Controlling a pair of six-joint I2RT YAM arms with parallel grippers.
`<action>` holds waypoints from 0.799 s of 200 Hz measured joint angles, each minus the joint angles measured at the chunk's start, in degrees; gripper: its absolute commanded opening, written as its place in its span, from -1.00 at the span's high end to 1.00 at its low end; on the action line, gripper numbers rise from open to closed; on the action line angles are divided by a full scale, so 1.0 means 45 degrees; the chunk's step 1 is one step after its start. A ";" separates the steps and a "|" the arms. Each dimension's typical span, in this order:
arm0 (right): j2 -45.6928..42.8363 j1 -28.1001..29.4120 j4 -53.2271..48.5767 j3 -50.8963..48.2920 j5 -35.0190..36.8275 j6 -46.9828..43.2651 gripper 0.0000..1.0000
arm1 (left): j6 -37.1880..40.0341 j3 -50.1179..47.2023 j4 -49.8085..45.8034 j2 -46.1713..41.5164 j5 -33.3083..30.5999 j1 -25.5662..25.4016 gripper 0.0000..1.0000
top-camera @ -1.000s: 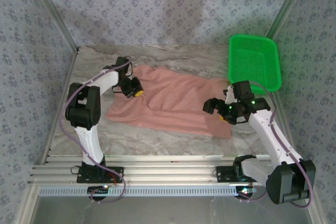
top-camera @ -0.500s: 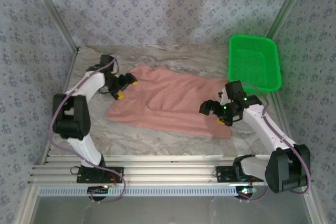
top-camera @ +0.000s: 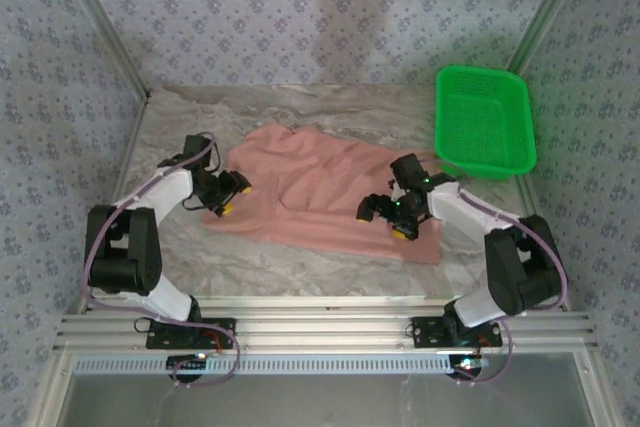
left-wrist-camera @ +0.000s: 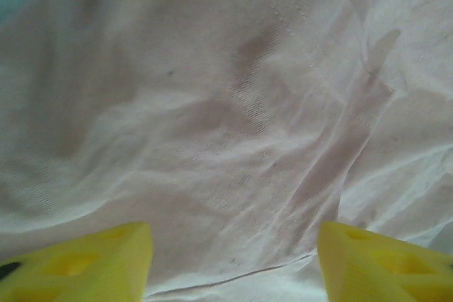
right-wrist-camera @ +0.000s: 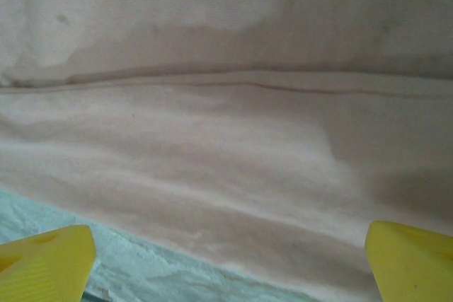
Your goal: Fold and stack the t-shirts
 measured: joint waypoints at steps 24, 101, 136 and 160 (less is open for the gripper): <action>0.0816 0.0491 0.0379 0.0277 0.0486 0.0359 -0.96 | -0.0325 -0.0826 0.0602 0.0296 -0.0325 0.0097 0.00; 0.1938 0.1967 0.0034 0.0967 0.1700 0.0996 -0.92 | -0.0845 -0.4002 0.1277 -0.1977 -0.0262 0.2681 0.04; 0.2016 0.2511 -0.0588 0.1073 0.1855 0.1141 -0.91 | -0.1088 -0.4906 0.0845 -0.3347 -0.0413 0.2846 0.01; 0.2006 0.2837 -0.1214 0.1069 0.1904 0.1360 -0.92 | -0.1472 -0.5659 -0.0024 -0.4697 -0.0520 0.2963 0.01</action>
